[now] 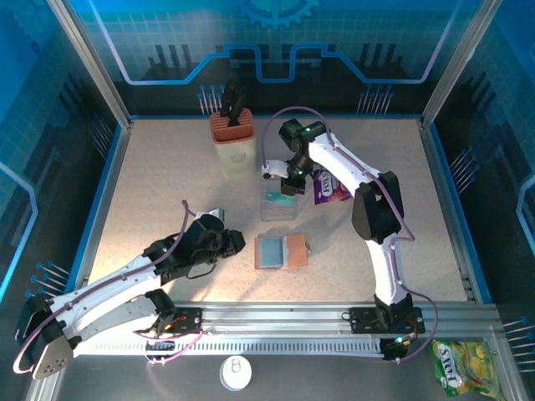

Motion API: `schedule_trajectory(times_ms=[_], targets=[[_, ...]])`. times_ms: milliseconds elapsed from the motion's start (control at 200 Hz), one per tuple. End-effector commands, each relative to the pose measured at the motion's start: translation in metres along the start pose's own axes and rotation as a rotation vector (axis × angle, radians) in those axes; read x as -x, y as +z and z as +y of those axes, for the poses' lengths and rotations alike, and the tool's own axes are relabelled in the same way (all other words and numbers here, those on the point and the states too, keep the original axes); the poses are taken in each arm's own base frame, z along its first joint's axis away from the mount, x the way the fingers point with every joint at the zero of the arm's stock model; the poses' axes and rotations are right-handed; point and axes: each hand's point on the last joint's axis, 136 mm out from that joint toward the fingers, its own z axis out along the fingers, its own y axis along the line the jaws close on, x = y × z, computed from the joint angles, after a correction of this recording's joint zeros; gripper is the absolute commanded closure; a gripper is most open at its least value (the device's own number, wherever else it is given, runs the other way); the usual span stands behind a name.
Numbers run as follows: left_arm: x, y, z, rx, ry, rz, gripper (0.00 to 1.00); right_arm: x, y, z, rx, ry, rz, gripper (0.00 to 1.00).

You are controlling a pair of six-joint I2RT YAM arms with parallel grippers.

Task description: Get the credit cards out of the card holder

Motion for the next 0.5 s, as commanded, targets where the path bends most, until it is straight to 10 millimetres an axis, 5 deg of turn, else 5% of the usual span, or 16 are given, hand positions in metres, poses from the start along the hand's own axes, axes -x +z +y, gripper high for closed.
schedule_trajectory(times_ms=[0, 495], targets=[[-0.004, 0.0, 0.014, 0.036, -0.029, -0.001, 0.72, -0.001, 0.008, 0.01, 0.055, -0.022, 0.03, 1.0], [-0.004, 0.003, 0.016, 0.024, -0.069, -0.014, 0.72, -0.02, 0.041, 0.037, 0.173, -0.015, 0.09, 1.0]])
